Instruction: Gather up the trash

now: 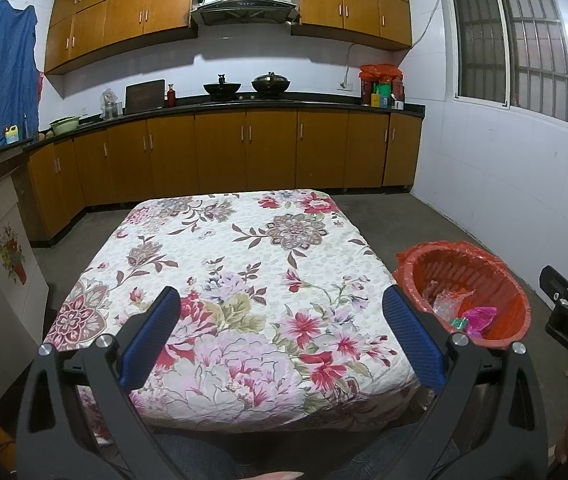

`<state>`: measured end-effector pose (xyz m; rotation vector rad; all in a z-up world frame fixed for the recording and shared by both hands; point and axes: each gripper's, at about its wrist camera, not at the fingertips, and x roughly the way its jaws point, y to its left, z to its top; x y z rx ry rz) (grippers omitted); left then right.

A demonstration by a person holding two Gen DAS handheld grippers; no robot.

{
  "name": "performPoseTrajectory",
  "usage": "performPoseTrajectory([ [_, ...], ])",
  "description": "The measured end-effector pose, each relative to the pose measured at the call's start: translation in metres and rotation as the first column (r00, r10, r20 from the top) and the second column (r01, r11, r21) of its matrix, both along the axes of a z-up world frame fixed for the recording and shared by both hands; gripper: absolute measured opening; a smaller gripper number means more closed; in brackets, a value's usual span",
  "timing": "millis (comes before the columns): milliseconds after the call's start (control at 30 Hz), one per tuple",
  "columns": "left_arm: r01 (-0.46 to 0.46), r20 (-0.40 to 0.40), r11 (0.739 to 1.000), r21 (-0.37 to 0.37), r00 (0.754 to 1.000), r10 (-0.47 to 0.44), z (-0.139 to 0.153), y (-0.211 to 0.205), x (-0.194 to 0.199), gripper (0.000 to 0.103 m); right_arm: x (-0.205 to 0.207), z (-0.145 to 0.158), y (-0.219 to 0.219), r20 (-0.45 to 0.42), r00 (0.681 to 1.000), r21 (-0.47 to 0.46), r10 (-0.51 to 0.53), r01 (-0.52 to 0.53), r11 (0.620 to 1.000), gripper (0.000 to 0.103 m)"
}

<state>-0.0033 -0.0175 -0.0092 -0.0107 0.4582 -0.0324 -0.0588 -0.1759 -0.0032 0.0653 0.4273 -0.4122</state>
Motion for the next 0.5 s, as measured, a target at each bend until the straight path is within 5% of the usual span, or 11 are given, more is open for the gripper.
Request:
performPoseTrajectory([
  [500,0.0,0.001,1.0,0.003,1.0,0.0,0.0011,-0.0002,0.0012,0.099,-0.0001,0.0008,0.0001,-0.002,1.0,0.001,0.0,0.0,1.0,0.101],
])
